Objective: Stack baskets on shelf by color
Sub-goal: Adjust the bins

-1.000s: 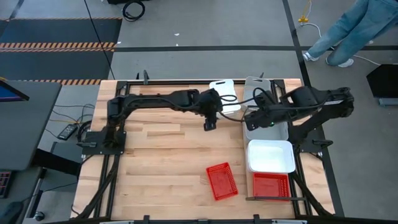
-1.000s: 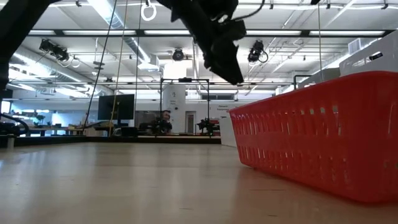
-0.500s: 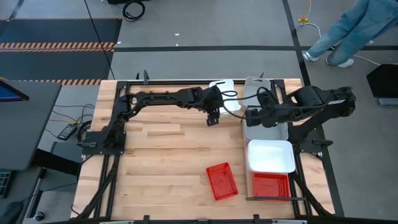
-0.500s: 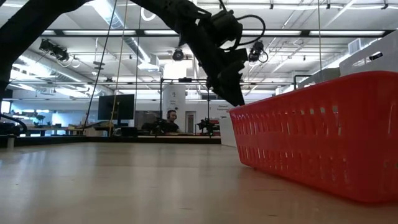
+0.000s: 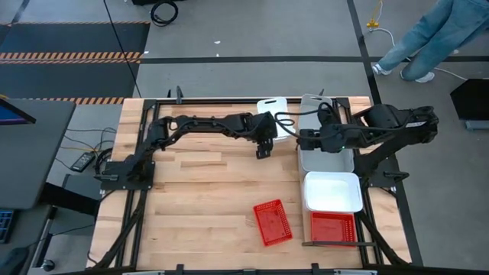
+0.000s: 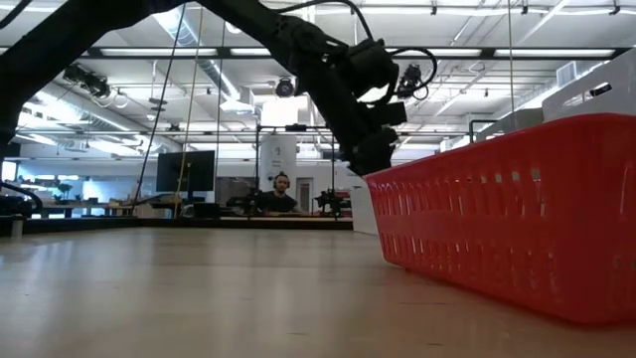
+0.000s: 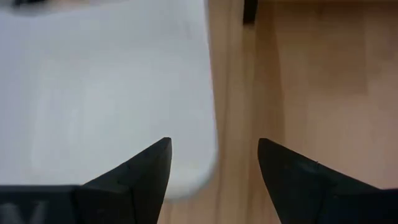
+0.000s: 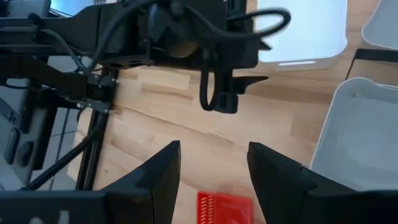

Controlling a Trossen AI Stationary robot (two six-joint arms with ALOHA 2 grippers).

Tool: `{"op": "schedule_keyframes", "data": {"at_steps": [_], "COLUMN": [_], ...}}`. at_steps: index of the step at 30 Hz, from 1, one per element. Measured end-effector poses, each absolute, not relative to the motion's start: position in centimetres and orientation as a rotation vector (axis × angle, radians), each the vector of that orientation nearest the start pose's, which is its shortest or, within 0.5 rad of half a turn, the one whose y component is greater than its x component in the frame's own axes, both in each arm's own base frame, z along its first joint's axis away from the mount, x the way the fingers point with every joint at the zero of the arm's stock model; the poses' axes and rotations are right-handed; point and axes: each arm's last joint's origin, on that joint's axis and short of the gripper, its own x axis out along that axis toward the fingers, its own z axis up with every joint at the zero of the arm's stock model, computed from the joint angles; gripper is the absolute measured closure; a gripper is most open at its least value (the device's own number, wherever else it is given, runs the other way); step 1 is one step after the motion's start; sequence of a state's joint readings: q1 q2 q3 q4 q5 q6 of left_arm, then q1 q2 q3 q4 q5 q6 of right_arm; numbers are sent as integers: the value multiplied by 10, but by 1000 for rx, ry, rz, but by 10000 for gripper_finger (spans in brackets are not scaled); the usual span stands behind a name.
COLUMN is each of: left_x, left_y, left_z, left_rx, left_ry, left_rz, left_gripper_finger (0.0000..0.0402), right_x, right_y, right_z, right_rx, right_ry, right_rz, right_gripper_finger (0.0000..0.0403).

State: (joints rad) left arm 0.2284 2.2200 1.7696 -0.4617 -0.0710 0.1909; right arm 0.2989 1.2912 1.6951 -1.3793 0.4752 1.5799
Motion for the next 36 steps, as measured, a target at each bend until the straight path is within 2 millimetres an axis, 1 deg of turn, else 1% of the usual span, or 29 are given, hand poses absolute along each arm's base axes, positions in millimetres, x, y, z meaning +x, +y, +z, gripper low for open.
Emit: {"op": "schedule_keyframes", "data": {"at_steps": [3, 5, 7, 9, 12, 26, 30, 33, 36], "left_x": [475, 473, 476, 473, 475, 471, 470, 465, 460], "left_y": [114, 116, 117, 116, 114, 113, 112, 110, 105], "left_z": [177, 171, 166, 160, 157, 154, 153, 155, 158], "left_rx": [74, 64, 66, 61, 64, 55, 5, -47, -61], "left_ry": [930, 966, 953, 999, 997, 1055, 1058, 1099, 1147], "left_rz": [199, 201, 204, 197, 191, 186, 211, 212, 183], "left_gripper_finger": [154, 155, 156, 156, 157, 170, 171, 173, 175], "right_x": [198, 200, 201, 201, 201, 200, 199, 198, 197], "right_y": [46, 47, 47, 47, 47, 47, 48, 48, 48], "right_z": [431, 432, 432, 431, 431, 431, 431, 430, 429], "right_rx": [1092, 1095, 1092, 1090, 1081, 1020, 1043, 1035, 1034], "right_ry": [529, 510, 507, 507, 510, 547, 586, 608, 626], "right_rz": [-801, -800, -802, -803, -802, -782, -754, -751, -750], "right_gripper_finger": [212, 212, 212, 212, 212, 212, 212, 212, 212]}}
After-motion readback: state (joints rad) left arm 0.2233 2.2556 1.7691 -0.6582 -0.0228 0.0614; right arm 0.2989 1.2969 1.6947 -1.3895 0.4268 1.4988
